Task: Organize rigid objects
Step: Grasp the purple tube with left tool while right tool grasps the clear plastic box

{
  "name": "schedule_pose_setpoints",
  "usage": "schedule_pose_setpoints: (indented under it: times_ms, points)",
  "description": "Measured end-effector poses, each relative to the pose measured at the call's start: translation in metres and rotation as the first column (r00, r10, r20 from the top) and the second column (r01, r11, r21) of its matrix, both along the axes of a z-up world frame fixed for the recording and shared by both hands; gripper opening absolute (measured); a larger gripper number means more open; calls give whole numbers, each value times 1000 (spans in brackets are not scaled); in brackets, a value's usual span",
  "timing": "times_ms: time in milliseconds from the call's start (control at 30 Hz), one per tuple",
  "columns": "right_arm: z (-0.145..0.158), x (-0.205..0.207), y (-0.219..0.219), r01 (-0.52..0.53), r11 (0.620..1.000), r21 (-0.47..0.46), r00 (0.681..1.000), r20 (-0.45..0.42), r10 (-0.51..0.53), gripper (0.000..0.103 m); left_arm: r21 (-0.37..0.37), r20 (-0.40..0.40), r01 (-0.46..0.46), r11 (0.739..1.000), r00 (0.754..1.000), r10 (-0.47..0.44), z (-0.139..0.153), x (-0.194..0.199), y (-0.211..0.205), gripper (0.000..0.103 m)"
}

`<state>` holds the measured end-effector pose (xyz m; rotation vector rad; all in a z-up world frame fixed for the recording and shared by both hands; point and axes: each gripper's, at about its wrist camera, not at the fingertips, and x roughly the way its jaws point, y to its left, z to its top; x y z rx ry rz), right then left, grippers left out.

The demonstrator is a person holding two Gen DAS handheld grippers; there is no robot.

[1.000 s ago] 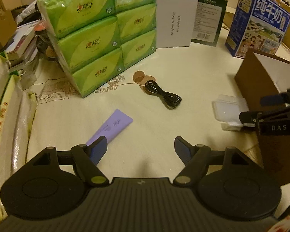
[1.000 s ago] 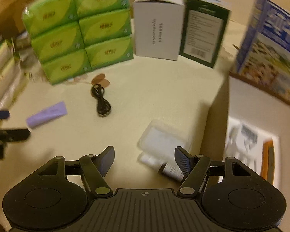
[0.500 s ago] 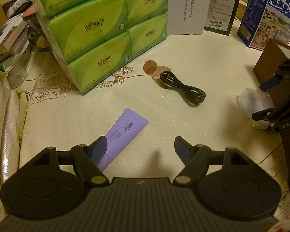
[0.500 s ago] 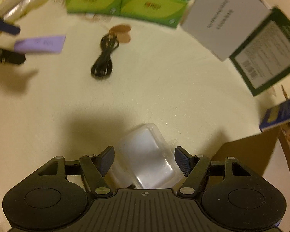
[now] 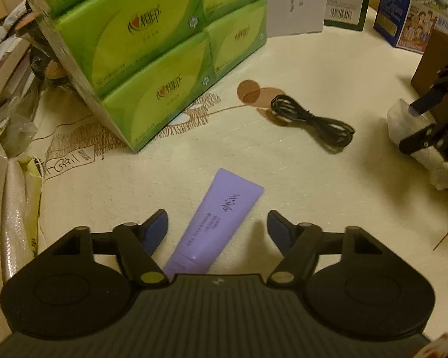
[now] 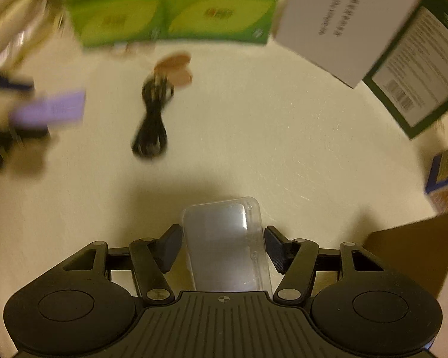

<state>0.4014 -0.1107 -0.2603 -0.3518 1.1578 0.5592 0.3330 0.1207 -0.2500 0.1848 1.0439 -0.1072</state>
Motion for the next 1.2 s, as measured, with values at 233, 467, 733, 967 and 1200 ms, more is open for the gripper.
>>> schedule_pose_setpoints:
  times_ms: [233, 467, 733, 967, 1200]
  points:
    - [3, -13, 20, 112, 986, 127, 994, -29, -109, 57, -36, -48, -18, 999, 999, 16, -14, 8, 5, 41]
    - [-11, -44, 28, 137, 981, 138, 991, -14, -137, 57, -115, -79, -109, 987, 992, 100, -11, -9, -1, 29]
    - [-13, -56, 31, 118, 980, 159, 991, 35, -125, 57, -120, -78, -156, 980, 986, 147, -12, -18, -14, 32]
    - [-13, -55, 32, 117, 981, 153, 990, 54, -127, 54, -95, -93, -118, 988, 990, 109, -12, -13, -19, 31]
    - [3, -74, 28, 147, 971, 189, 986, 45, -158, 54, -133, -96, -193, 972, 979, 181, -5, -31, -24, 31]
